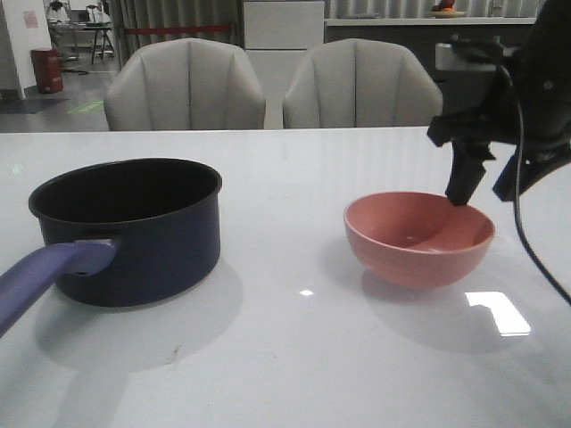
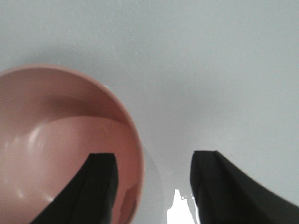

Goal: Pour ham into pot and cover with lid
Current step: 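Open the right gripper and withdraw it from the bowl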

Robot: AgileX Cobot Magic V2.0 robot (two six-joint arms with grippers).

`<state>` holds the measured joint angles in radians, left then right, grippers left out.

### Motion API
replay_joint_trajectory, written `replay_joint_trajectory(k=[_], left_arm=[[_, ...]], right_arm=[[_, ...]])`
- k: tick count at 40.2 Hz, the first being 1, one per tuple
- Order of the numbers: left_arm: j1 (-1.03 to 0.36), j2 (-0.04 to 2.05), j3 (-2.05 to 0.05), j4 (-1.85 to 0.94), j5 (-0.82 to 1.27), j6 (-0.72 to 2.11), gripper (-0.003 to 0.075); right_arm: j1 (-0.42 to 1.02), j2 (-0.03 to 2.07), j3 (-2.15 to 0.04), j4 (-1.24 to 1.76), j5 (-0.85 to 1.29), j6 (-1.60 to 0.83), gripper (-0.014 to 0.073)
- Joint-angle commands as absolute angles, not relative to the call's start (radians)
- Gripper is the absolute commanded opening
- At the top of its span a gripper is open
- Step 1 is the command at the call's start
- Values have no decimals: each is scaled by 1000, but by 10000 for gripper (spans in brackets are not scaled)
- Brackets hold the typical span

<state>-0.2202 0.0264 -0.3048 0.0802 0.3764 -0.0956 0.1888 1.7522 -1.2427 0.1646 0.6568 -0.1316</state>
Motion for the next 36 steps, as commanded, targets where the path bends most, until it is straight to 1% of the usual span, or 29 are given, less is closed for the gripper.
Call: replay_joint_trajectory(k=[1,8,13,24,36], left_arm=[[-227,37,-331,82,301,-97,565],[-227,37,-331,82,301,-97,565],[-227,37,-331,82,301,-97,565],[-227,37,-331,82,298,-97,565],[-227,37,-331,82,294,-97,565]], right_arm=[[202,1614,-1270,154,623,-181,468],[259,1440,-1234,154,560,-207,468],[297,1285,-1145,160,470,-207,468],[310,944,-850,216,230,-204,466],[309,576,-490,248,41,-204,466]])
